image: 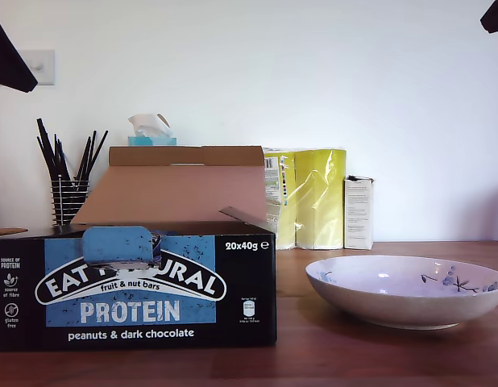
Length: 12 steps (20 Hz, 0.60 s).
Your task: Spread the side flaps of the carton box of snackbars
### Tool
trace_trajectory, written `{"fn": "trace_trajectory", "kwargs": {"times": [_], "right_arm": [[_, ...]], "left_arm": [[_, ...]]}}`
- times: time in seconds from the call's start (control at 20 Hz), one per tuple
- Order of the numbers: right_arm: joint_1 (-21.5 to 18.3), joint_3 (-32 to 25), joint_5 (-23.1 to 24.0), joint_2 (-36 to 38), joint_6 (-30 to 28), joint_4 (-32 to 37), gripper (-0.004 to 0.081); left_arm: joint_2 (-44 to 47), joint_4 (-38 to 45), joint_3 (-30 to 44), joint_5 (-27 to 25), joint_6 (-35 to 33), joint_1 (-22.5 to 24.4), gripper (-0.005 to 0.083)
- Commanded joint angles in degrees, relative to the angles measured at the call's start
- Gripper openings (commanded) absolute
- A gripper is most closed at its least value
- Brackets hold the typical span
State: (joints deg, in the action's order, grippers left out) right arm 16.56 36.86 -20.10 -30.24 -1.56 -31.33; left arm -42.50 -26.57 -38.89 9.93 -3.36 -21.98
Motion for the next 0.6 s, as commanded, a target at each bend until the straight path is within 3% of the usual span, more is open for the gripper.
{"fn": "trace_trajectory", "kwargs": {"times": [0.0, 0.35, 0.55], "right_arm": [[-0.09, -0.37, -0.35, 0.02, 0.04, 0.63, -0.0013], [-0.09, -0.37, -0.37, 0.02, 0.11, 0.52, -0.0013], [0.37, 0.68, -1.38, -0.39, 0.04, -0.85, -0.0013]], "left_arm": [[0.02, 2.23, 0.20, 3.13, 0.35, 0.00, -0.0019], [-0.04, 2.93, 0.20, 3.15, 0.35, 0.00, -0.0019], [-4.48, 3.41, -2.95, 5.33, 0.31, -0.11, -0.0020]]}}
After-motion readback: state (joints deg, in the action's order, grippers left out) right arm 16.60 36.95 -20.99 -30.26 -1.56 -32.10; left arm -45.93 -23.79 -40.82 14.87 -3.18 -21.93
